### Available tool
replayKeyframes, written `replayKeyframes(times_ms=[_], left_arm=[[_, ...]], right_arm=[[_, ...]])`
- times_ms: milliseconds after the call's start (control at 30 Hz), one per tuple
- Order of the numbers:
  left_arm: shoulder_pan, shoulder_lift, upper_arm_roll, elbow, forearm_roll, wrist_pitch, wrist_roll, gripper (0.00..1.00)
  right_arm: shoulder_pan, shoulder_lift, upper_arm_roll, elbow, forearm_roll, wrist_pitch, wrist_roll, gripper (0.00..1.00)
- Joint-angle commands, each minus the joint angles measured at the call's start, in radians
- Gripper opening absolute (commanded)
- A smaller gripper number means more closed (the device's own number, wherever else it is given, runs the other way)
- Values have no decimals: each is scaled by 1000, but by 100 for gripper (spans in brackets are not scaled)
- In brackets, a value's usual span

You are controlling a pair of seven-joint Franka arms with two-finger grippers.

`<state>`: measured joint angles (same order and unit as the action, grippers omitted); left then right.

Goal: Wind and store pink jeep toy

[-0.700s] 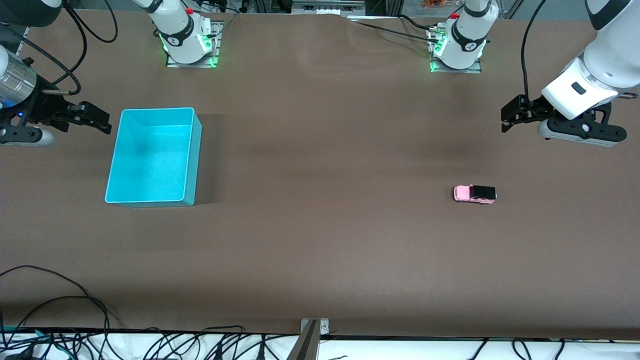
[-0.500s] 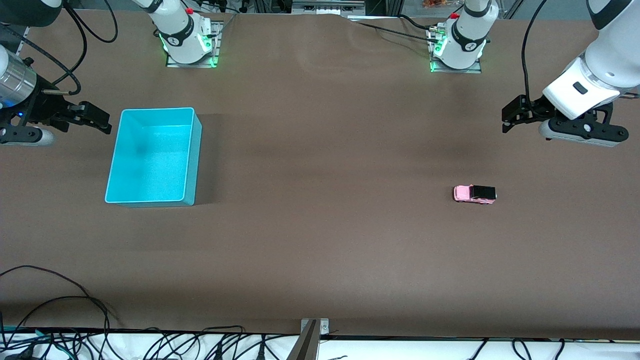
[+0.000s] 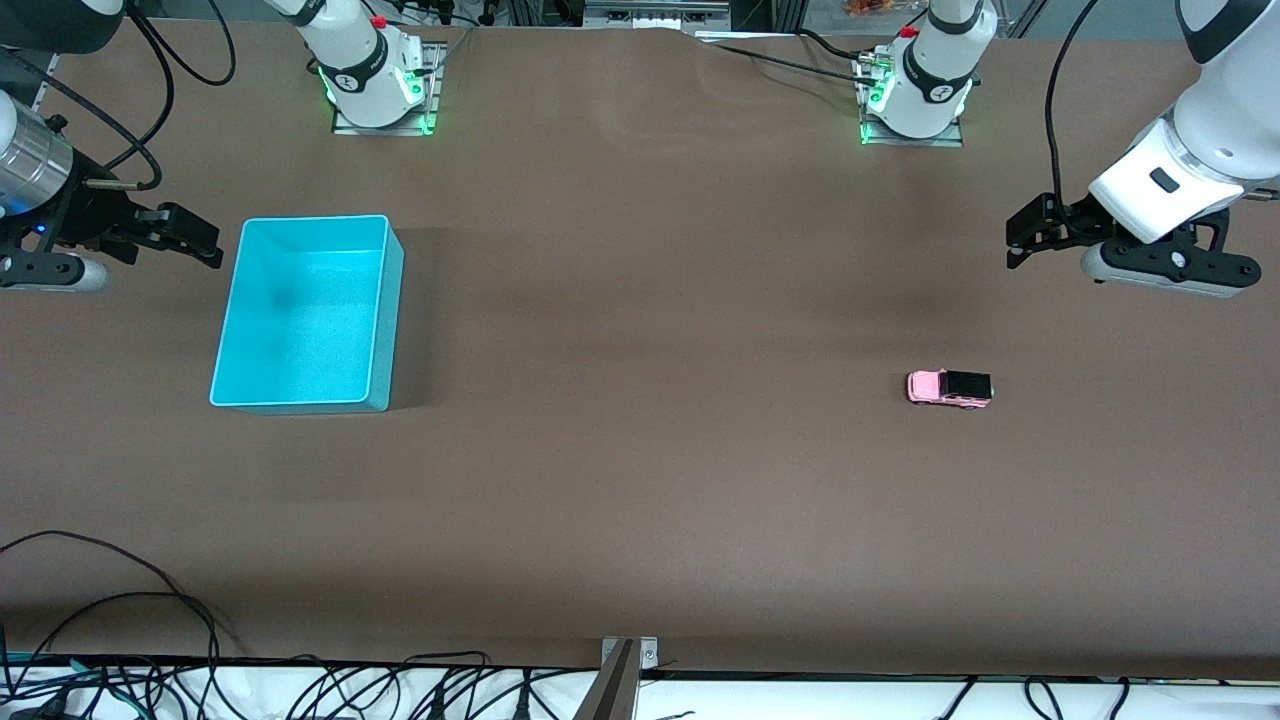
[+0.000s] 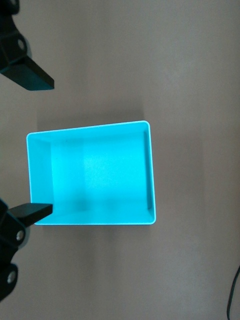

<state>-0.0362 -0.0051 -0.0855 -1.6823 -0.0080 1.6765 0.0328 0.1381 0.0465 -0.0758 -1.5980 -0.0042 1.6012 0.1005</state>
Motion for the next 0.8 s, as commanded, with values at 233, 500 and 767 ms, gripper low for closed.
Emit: replayKeyframes(times_ms=[233, 500, 767], left_arm=[[9, 22, -5, 44, 28, -23, 27, 100], [13, 36, -5, 61, 26, -24, 29, 100], [18, 36, -5, 62, 23, -24, 29, 100]], right_arm=[[-3, -8, -1, 6, 16, -15, -15, 100], [-3, -8, -1, 4, 16, -15, -16, 100], [-3, -8, -1, 6, 16, -15, -16, 100]])
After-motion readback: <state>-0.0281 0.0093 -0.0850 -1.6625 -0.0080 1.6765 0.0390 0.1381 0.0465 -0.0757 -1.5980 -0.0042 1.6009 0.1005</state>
